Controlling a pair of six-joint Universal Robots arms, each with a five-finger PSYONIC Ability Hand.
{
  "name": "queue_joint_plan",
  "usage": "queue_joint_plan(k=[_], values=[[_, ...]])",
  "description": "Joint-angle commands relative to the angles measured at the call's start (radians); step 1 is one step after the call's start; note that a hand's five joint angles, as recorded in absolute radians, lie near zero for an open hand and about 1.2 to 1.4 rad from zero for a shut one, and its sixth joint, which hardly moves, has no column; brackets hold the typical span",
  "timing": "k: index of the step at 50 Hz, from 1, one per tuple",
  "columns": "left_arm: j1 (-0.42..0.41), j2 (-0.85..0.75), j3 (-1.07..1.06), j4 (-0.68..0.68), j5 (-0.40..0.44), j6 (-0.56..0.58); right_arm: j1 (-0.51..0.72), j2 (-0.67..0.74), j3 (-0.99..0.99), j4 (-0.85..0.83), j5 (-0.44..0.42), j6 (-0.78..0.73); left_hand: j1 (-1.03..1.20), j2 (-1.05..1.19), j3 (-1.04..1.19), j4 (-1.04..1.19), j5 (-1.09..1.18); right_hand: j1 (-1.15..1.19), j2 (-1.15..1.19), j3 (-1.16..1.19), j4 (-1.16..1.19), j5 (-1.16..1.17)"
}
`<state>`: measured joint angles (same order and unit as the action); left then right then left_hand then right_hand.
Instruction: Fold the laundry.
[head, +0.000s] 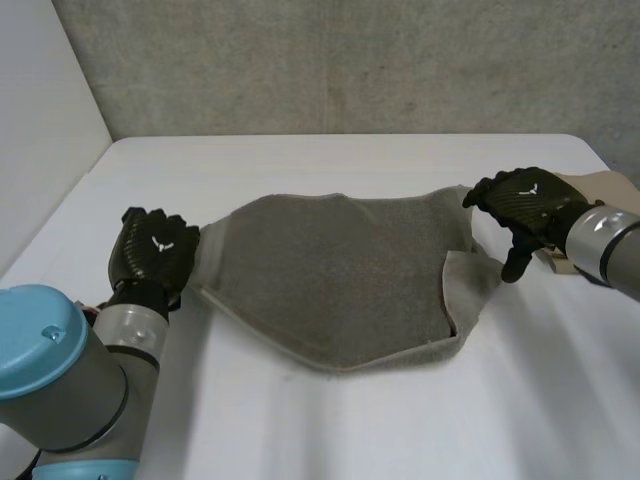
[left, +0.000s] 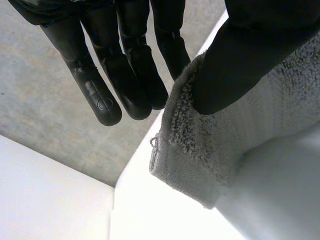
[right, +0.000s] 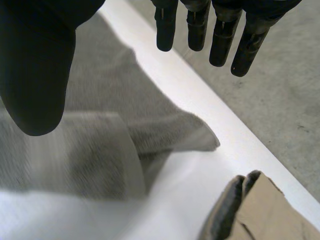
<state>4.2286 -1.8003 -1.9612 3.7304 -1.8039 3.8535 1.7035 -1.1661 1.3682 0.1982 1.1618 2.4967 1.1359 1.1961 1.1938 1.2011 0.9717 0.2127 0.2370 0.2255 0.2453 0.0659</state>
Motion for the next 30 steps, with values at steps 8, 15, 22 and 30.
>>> queue_joint_plan(k=[8, 15, 22, 30], values=[[-0.002, 0.047, -0.025, -0.04, 0.0, -0.003, 0.047, 0.283, -0.307, 0.185, -0.071, -0.358, 0.26, 0.2, 0.202, 0.195, 0.25, 0.113, 0.089, 0.1, 0.08, 0.085], [-0.002, 0.045, -0.025, -0.04, 0.003, -0.003, 0.07, 0.353, -0.317, 0.187, -0.148, -0.41, 0.26, 0.2, 0.202, 0.195, 0.25, 0.134, 0.109, 0.121, 0.101, 0.106], [0.004, 0.044, -0.025, -0.04, 0.003, -0.003, 0.103, 0.428, -0.348, 0.195, -0.114, -0.527, 0.26, 0.2, 0.202, 0.195, 0.25, 0.383, 0.358, 0.37, 0.35, 0.355], [0.031, 0.045, -0.022, -0.043, 0.001, 0.006, 0.099, 0.412, -0.379, 0.218, -0.025, -0.526, 0.26, 0.2, 0.202, 0.195, 0.25, 1.184, 1.159, 1.171, 1.151, 1.156]])
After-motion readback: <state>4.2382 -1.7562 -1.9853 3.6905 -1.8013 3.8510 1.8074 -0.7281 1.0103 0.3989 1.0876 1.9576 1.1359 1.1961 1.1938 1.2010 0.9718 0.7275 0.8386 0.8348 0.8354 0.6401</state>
